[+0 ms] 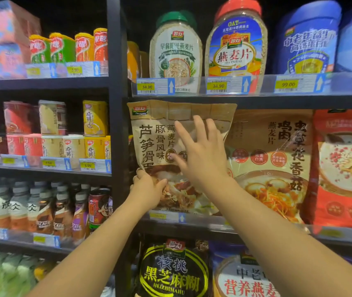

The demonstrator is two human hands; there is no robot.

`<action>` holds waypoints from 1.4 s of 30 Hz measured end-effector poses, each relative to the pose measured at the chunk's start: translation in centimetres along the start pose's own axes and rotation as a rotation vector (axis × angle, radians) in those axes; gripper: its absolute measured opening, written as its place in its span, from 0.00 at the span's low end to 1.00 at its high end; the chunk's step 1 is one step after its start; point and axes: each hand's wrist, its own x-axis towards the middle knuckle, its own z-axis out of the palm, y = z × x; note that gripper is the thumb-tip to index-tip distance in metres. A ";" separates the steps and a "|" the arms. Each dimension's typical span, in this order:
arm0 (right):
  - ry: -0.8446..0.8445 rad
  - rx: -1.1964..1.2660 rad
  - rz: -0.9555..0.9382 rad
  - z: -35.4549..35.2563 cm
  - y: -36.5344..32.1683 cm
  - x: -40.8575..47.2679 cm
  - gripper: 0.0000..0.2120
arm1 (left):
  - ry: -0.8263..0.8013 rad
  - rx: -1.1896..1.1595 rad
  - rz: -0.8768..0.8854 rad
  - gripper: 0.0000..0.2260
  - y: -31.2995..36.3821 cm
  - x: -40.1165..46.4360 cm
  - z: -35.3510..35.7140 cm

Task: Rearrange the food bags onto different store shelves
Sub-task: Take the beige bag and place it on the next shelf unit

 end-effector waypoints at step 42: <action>-0.705 0.279 0.375 -12.1 7.8 -13.6 0.47 | -0.377 0.421 0.505 0.40 1.7 -11.4 -7.6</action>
